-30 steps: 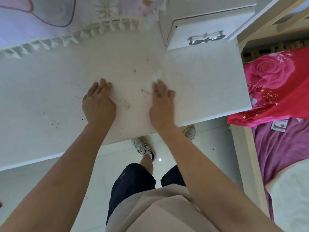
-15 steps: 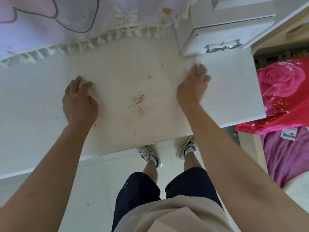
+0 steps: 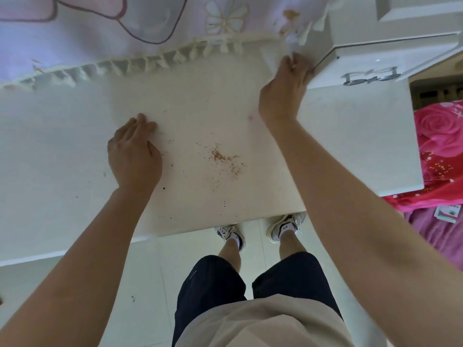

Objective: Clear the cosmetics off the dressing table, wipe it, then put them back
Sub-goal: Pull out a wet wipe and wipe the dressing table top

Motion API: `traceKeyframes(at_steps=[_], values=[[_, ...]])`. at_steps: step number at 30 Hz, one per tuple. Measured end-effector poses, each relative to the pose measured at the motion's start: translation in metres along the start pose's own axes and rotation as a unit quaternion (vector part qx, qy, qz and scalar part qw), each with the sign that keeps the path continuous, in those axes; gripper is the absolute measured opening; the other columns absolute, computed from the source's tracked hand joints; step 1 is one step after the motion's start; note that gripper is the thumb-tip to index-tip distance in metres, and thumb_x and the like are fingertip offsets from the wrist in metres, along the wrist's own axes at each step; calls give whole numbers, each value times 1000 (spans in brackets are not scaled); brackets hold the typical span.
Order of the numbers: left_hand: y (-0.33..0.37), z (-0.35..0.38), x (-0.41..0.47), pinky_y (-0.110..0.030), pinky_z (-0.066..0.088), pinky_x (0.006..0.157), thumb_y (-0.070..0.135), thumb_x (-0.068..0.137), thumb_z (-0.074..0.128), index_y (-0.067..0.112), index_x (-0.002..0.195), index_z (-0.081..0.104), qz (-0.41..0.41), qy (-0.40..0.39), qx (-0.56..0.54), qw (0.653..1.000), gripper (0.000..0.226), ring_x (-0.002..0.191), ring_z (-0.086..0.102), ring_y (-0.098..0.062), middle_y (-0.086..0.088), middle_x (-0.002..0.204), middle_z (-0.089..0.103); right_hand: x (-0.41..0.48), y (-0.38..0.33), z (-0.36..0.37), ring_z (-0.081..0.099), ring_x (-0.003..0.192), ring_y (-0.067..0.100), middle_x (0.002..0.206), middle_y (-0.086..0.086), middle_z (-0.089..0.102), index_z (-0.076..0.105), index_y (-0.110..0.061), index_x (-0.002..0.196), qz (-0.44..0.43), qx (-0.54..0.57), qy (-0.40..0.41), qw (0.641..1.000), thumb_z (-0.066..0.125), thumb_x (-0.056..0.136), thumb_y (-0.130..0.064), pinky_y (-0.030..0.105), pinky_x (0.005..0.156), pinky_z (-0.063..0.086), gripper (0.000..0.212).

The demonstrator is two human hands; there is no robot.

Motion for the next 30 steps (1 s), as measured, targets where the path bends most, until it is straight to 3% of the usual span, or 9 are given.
traceKeyframes(at_steps=[2,5,10,13,17,20,23,27,30], values=[[-4,3,-1,-46,37,104,-1,84,38,6,127,62,2,-8,1,1000,49,129,52,-32,-10,128,65,10,-7,18,21,144,36,159,17,20,36,5,144,23,-54,-68,996,44,90,1,37,120,18,55],[-11,4,1,-41,35,105,0,86,39,8,130,62,-16,-12,-2,1000,50,130,51,-26,-5,126,67,-8,-63,46,15,147,35,160,20,17,21,7,151,-119,-94,-131,980,43,92,-3,39,122,14,64],[-12,-3,6,-42,39,102,2,87,42,10,121,69,-29,7,-21,999,44,122,56,-27,-9,120,69,-67,-137,67,36,136,27,156,3,37,51,-9,141,-374,-21,-238,896,42,91,9,36,111,36,55],[-14,-5,7,-41,39,101,5,87,42,11,118,71,-30,15,-28,999,42,119,58,-28,-10,116,70,-62,-118,45,48,126,26,141,4,55,61,-10,133,-351,59,-193,914,45,94,4,30,107,38,44],[-15,-6,8,-44,41,99,5,87,42,9,118,70,-18,23,-36,999,43,116,59,-29,-8,112,72,-3,-38,5,46,123,28,138,10,50,60,-10,133,-112,34,-8,993,45,92,-6,24,98,37,43],[-12,-10,6,-48,45,94,9,86,39,8,116,71,-11,42,-39,998,44,109,62,-34,-12,110,72,17,-19,17,42,124,32,141,12,42,54,-6,131,4,-53,-10,999,41,95,-9,30,100,35,39],[-10,-10,6,-48,46,93,8,84,37,7,118,70,-13,32,-38,999,47,109,62,-34,-11,111,71,2,-71,46,40,123,33,146,11,38,46,-8,140,-107,-89,-57,989,40,92,-2,31,100,36,48],[-12,-7,7,-50,46,98,6,84,37,7,123,67,-20,-9,-31,999,49,120,58,-32,-13,116,70,-61,-147,75,41,120,30,144,6,41,49,-12,139,-339,-45,-172,924,41,96,-10,32,99,40,43],[-11,-8,7,-49,45,100,7,83,37,9,124,66,-28,-21,-25,999,51,122,56,-31,-15,120,68,-77,-144,61,46,116,29,134,9,50,61,-6,125,-349,18,-218,911,43,101,-21,35,98,42,33]])
Point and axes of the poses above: each hand's wrist, its own x-axis towards the middle knuckle, its own z-axis out of the palm, y = z × x, the point moved 8 cm from there along x, towards the middle knuckle
